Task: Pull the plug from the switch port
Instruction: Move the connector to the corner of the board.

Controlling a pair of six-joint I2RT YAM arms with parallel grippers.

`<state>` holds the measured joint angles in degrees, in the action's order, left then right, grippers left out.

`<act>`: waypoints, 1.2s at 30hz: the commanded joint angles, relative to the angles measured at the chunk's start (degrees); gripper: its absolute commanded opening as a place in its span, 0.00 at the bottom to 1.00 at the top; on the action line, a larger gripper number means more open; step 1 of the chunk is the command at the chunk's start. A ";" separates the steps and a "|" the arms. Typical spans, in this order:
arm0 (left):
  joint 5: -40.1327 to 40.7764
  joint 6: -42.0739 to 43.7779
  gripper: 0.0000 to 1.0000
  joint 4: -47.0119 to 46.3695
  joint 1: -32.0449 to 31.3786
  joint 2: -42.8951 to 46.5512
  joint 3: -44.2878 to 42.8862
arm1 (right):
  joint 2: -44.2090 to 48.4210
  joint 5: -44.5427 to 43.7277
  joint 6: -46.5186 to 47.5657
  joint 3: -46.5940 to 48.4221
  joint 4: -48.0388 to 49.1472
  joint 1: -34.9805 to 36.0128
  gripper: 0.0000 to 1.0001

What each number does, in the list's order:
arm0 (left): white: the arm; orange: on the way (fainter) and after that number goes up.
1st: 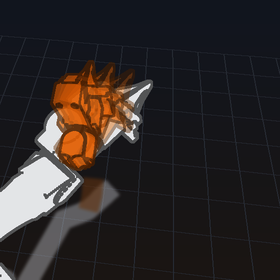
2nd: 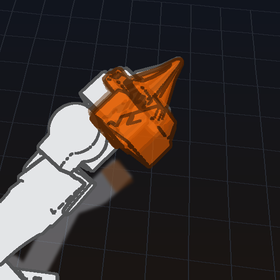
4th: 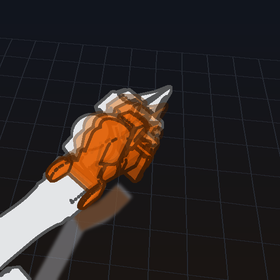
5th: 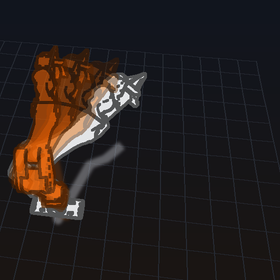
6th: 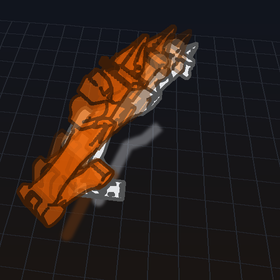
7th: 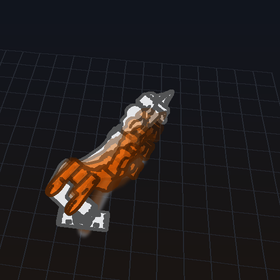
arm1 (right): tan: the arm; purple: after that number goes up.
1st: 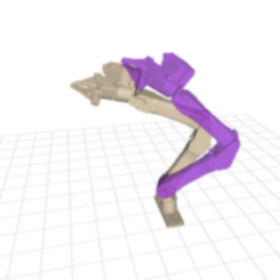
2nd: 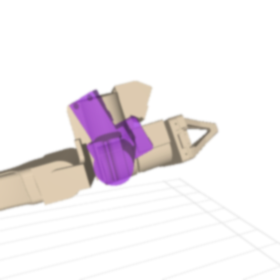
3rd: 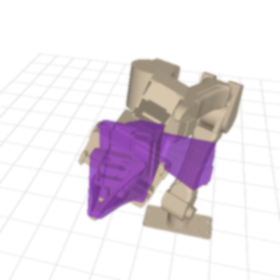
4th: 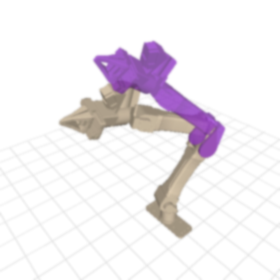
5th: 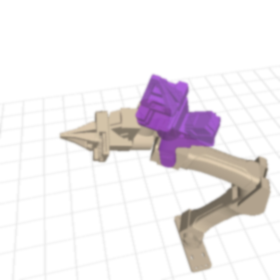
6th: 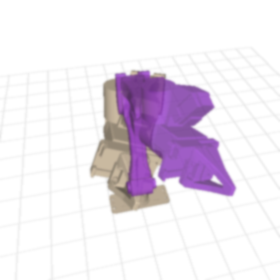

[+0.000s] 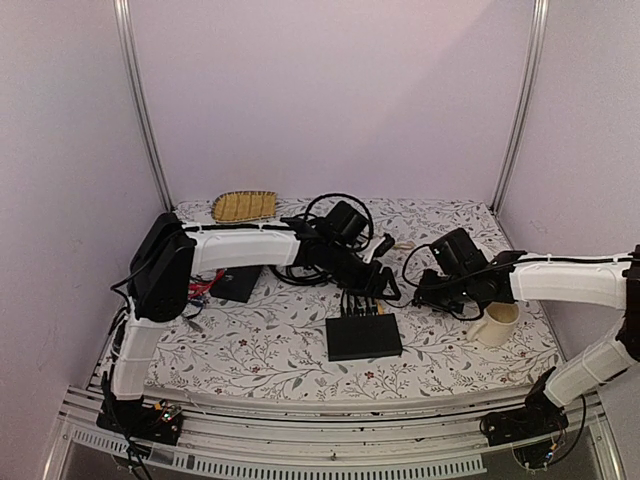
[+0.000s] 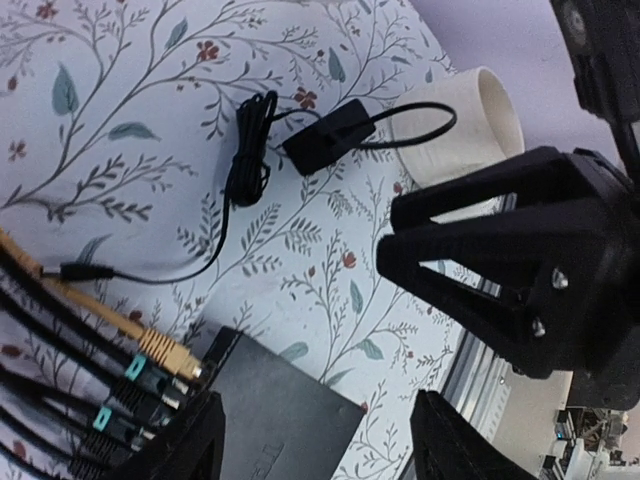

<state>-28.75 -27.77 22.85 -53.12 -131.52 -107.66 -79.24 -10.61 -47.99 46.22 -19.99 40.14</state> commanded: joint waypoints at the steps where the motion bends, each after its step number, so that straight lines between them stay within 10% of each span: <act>1: 3.79 1.22 0.66 2.27 -0.05 7.83 7.92 | -4.37 1.66 0.21 2.29 6.56 0.49 0.30; 14: 6.58 -1.56 0.64 -4.06 -1.22 24.45 32.67 | -16.59 2.09 0.79 5.70 13.65 0.56 0.30; 36: 11.20 -1.34 0.63 -0.17 -3.82 22.17 36.60 | -19.42 -3.77 1.50 -0.61 15.54 -9.25 0.29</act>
<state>-19.40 -29.15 21.10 -56.25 -108.09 -71.50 -97.36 -11.94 -47.09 46.41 -5.02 33.32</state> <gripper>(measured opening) 0.631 0.294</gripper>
